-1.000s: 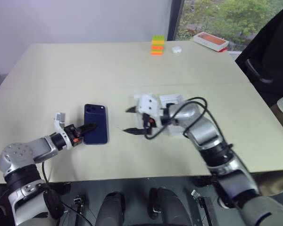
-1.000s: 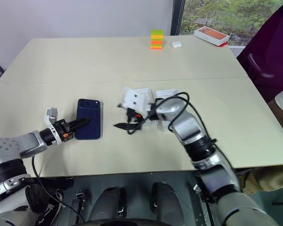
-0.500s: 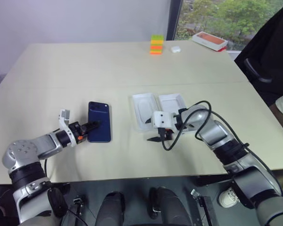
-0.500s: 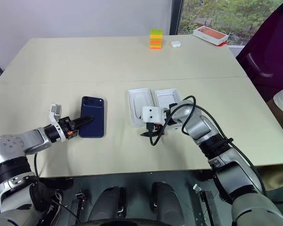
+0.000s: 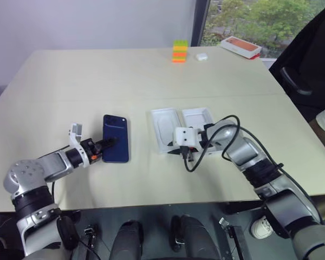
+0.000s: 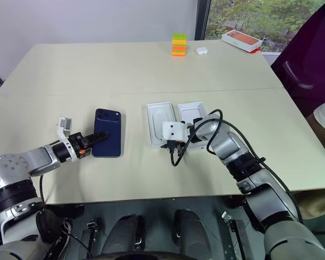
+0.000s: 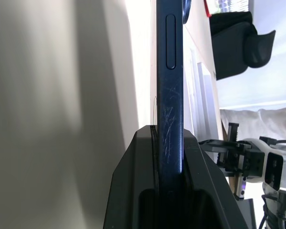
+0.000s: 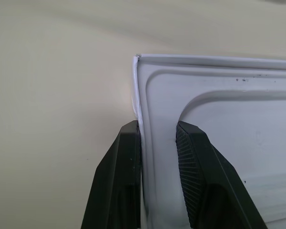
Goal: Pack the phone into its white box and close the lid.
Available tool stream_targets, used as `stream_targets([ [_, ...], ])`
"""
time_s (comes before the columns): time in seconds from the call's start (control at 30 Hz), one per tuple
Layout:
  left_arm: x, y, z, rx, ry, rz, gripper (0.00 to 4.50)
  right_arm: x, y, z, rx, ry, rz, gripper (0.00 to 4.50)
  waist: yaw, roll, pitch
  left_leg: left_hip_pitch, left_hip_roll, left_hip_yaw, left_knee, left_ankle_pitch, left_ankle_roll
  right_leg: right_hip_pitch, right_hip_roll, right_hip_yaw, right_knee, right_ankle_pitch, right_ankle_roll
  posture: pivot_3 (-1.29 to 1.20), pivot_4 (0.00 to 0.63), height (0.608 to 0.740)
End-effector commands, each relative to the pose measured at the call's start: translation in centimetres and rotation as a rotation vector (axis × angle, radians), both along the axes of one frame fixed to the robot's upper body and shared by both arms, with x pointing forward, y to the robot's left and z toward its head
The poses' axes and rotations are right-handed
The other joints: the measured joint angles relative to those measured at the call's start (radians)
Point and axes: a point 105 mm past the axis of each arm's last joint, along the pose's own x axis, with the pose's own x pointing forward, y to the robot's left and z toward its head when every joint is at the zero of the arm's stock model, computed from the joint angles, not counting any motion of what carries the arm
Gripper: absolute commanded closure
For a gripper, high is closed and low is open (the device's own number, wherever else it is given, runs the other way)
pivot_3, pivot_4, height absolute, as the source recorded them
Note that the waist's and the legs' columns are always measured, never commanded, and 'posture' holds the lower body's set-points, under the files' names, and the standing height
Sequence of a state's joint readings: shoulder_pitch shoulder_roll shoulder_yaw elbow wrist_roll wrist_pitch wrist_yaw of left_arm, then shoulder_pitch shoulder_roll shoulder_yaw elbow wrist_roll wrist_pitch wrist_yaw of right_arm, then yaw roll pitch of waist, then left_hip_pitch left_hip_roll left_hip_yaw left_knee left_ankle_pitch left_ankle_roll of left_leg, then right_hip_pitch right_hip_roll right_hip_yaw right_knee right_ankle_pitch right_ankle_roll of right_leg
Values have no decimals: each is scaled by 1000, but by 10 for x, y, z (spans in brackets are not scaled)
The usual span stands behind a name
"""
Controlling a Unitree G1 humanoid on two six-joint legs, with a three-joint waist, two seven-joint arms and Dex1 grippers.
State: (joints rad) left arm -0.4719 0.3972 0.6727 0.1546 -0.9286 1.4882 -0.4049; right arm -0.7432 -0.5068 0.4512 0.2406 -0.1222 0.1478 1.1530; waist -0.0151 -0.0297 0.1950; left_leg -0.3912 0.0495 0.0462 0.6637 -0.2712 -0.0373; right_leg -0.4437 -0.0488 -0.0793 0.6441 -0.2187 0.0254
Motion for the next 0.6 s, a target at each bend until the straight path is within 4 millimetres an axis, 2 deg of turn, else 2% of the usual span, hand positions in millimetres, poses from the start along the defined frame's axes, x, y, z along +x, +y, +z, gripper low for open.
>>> stream_targets([
  [0.03, 0, -3, 18, -11, -75, -24, 4500, 1, 3, 3, 8, -18, -4, 3525, 0, 0, 0, 0, 0, 0, 0, 0, 0, 0, 0, 0, 0, 0, 0, 0, 150, 740],
  [0.17, 0, -2, 22, -15, -83, -21, 4500, -10, 13, 10, 67, 22, 18, 3525, 1, 0, 0, 0, 0, 0, 0, 0, 0, 0, 0, 0, 0, 0, 0, 0, 150, 740],
  [0.3, 5, 9, 37, -35, -119, 13, 4500, -30, 40, 16, 156, 62, 37, 3525, 0, 0, 0, 0, 0, 0, 0, 0, 0, 0, 0, 0, 0, 0, 0, 0, 150, 740],
  [0.37, 7, 13, 45, -51, -136, 25, 4500, -37, 49, 16, 172, 63, 37, 3525, 0, 0, 0, 0, 0, -1, 0, 0, -1, 0, 0, 0, 1, 0, 0, 0, 150, 740],
  [0.6, 12, 21, 74, -39, -203, 47, 4500, -43, 71, 2, 164, 54, -42, 3525, 3, 0, 0, 0, -1, -1, 0, 1, -1, 0, -2, -1, 1, 0, 0, 0, 150, 740],
])
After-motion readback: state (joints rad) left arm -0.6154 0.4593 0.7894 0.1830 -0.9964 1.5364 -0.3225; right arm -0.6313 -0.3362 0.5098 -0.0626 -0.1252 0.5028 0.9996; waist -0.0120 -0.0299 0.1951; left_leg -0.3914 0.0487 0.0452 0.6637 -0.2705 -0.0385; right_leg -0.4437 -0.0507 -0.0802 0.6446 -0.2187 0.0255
